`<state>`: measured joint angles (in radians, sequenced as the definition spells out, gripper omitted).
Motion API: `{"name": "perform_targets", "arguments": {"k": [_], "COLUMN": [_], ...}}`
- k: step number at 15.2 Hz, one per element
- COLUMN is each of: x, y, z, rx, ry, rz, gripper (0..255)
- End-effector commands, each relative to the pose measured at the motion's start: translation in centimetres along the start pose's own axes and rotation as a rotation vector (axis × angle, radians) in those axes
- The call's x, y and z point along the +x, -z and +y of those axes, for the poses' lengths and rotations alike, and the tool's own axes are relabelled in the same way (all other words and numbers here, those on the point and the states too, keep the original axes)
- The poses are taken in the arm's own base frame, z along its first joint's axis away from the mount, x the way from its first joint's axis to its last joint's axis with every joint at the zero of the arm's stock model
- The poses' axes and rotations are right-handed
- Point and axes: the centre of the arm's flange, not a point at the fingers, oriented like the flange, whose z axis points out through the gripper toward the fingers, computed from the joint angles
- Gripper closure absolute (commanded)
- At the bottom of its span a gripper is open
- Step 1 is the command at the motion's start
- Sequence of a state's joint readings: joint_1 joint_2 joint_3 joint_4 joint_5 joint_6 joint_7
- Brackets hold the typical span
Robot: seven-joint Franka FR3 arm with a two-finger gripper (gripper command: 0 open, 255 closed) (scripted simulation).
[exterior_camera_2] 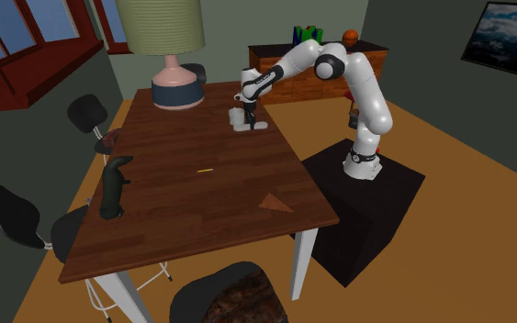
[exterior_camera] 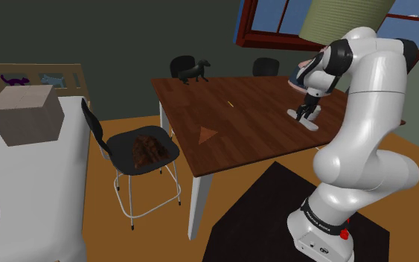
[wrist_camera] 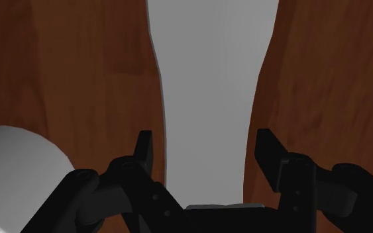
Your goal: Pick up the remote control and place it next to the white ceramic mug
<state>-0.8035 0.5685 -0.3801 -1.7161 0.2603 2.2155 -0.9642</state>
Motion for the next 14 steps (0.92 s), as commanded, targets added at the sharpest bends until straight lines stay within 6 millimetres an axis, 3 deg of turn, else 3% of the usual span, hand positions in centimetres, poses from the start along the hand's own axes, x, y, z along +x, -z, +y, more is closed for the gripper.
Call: {"name": "perform_targets", "arguments": {"k": [1,9,10,14], "x": [-0.03,-0.03,-0.03,-0.03], "y": [-1.08,-1.31,-1.31,-1.31], "z": [0.04,0.04,0.05,0.05], "rx": [-0.001,-0.001,-0.001,-0.001], "ry": [0.0,0.0,0.0,0.0], "rz": [0.001,0.001,0.001,0.001], "gripper": [255,255,0,0]}}
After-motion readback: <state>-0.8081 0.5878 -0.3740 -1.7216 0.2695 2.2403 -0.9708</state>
